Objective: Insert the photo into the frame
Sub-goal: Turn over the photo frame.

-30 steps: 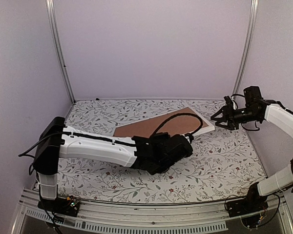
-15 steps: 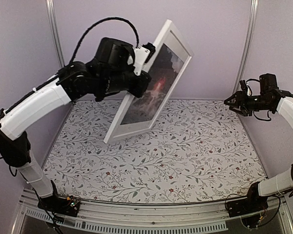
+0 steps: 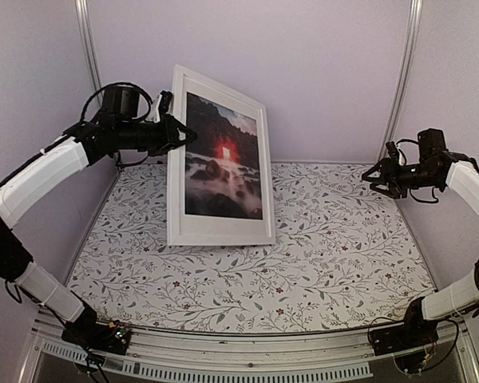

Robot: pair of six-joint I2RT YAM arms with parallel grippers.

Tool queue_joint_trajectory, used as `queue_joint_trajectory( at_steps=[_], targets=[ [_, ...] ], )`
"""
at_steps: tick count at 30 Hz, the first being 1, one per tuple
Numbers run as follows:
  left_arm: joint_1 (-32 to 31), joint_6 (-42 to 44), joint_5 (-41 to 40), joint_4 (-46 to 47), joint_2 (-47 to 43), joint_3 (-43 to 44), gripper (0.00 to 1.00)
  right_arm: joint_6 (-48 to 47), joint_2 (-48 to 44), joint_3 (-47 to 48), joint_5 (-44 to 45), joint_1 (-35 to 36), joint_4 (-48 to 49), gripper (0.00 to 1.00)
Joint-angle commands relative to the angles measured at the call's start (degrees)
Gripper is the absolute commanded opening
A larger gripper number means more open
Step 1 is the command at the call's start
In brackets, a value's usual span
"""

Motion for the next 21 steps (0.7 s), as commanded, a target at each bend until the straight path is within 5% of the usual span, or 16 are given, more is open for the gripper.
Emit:
queue_joint_trajectory(
  at_steps=[1, 12, 21],
  targets=[
    [0.9, -14.8, 19.6, 23.7, -0.3, -5.0, 0.0, -1.4, 0.4, -1.1, -1.7, -0.1, 1.5, 0.56],
    [0.6, -31.4, 27.4, 48.5, 8.5, -21.3, 0.0, -1.4, 0.7, -4.3, -3.1, -0.1, 3.3, 0.56],
    [-0.9, -35.1, 29.4, 56.5, 18.7, -23.6, 0.02, -1.2, 0.8, -6.2, -3.5, -0.1, 4.3, 0.56]
  ],
)
